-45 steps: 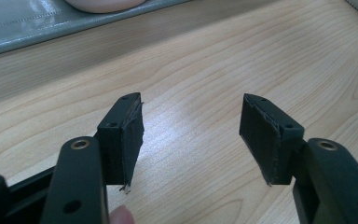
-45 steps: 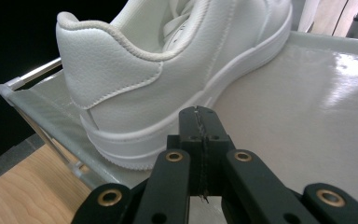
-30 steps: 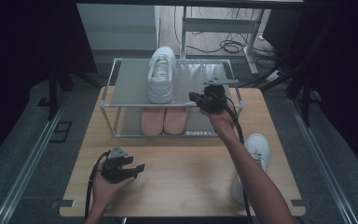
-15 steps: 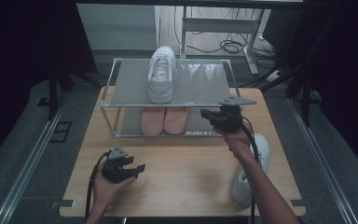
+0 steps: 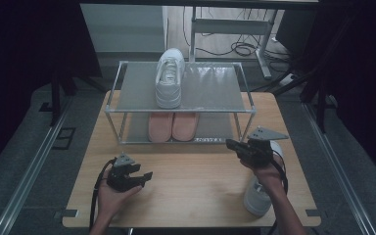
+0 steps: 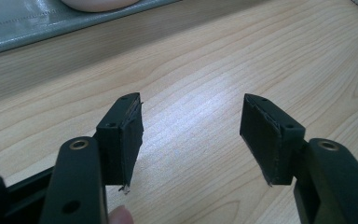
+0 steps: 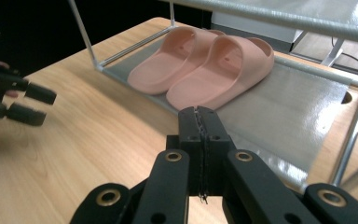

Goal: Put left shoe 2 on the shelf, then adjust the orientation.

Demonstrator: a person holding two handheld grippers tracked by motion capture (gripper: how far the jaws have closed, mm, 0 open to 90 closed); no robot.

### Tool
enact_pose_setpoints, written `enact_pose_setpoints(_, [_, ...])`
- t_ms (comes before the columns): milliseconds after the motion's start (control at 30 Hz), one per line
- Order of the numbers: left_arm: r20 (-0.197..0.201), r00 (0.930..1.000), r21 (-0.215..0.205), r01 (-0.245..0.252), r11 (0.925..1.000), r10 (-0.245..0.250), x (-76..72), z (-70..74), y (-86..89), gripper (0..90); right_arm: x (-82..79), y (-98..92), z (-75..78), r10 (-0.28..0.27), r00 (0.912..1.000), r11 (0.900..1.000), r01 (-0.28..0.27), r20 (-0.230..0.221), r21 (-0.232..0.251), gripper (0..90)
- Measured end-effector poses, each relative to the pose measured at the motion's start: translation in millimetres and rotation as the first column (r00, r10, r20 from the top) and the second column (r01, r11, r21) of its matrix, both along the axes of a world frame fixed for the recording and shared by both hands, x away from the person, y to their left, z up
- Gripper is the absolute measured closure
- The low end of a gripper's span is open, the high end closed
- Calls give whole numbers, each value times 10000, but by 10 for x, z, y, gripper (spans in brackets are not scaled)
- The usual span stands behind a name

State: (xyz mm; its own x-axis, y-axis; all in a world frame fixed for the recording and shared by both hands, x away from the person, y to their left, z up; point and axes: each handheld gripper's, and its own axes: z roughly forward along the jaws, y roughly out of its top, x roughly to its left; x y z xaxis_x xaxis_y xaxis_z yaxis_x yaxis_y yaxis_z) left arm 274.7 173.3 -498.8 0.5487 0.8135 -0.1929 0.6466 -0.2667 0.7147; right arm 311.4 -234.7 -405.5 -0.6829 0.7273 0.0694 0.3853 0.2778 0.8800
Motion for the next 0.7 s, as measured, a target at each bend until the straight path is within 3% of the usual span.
enact_pose_setpoints(333, [1, 10000, 49, 68, 10000, -68, 0, 0, -4, 396, -312, -192, -141, -110, 9999, 9997, 109, 32, 217, 885])
enact_pose_setpoints(700, [20, 10000, 85, 94, 9999, -94, -27, -4, -12, 394, -446, -310, -198, -225, 9997, 9995, 226, -46, 232, 881])
